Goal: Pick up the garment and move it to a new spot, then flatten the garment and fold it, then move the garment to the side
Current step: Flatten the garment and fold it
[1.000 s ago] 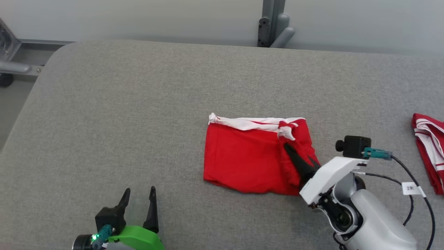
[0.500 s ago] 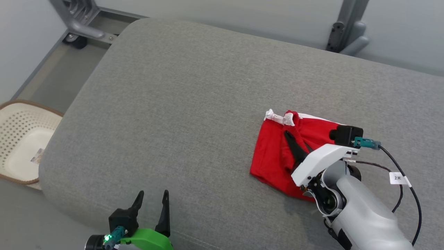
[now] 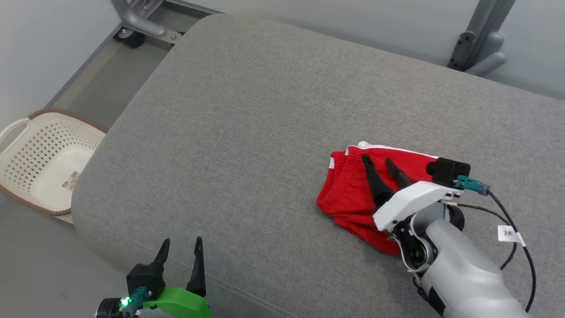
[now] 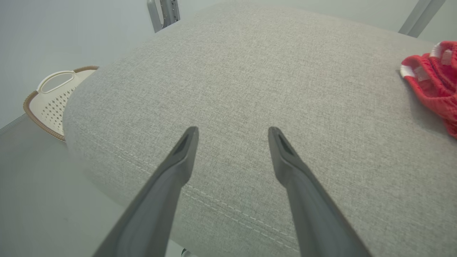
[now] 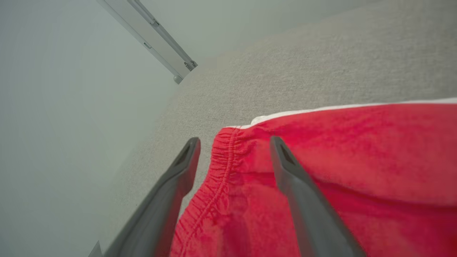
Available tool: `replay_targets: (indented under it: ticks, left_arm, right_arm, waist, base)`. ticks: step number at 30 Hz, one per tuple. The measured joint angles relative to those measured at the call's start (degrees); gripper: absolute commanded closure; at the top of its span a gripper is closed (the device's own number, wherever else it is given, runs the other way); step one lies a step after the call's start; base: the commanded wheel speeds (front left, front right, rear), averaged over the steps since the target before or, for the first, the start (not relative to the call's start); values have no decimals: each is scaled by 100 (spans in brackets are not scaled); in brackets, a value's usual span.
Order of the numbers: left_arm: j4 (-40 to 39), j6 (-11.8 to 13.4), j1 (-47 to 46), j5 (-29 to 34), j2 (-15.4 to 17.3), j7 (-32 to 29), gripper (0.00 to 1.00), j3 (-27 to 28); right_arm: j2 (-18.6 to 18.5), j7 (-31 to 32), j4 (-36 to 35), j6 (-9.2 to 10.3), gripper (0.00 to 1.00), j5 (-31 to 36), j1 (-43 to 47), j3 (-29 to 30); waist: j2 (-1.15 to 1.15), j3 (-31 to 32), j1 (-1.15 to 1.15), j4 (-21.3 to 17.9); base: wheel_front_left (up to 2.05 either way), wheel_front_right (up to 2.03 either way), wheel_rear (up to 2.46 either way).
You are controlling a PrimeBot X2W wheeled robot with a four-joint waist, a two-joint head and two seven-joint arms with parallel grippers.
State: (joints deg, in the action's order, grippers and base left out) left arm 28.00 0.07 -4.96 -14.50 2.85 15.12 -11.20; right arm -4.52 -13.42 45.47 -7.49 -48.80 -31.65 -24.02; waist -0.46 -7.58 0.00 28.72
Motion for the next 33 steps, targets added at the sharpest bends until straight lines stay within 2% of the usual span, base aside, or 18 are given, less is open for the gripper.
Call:
replay_targets:
  ticks: [6,7,14,24,33]
  left_arm:
    - [-98,-10,29,99,-3,0,0,183]
    - [-149,-19,36,119,-3,0,0,238]
    - [-314,-30,71,179,-7,0,0,433]
    - [-352,-1,189,211,-5,0,0,687]
    - [-452,-9,348,378,-5,0,0,925]
  right_arm:
    - [-264,-143,-74,1,0,299,343,427]
    - [-313,-157,-259,1,0,467,550,765]
    - [-310,-157,-755,1,0,1205,1410,1641]
    - [-81,-158,-1366,1,0,2439,2167,2173]
    - [68,-162,-2172,1,0,3306,2342,2337]
  waist:
    - [0,34,0,-367]
    - [0,73,0,-556]
    - [0,270,0,-1318]
    - [0,526,0,-2280]
    - [0,785,0,-2769]
  base:
    - [0,0,0]
    - [0,0,0]
    - [0,0,0]
    - [0,0,0]
    - [0,0,0]
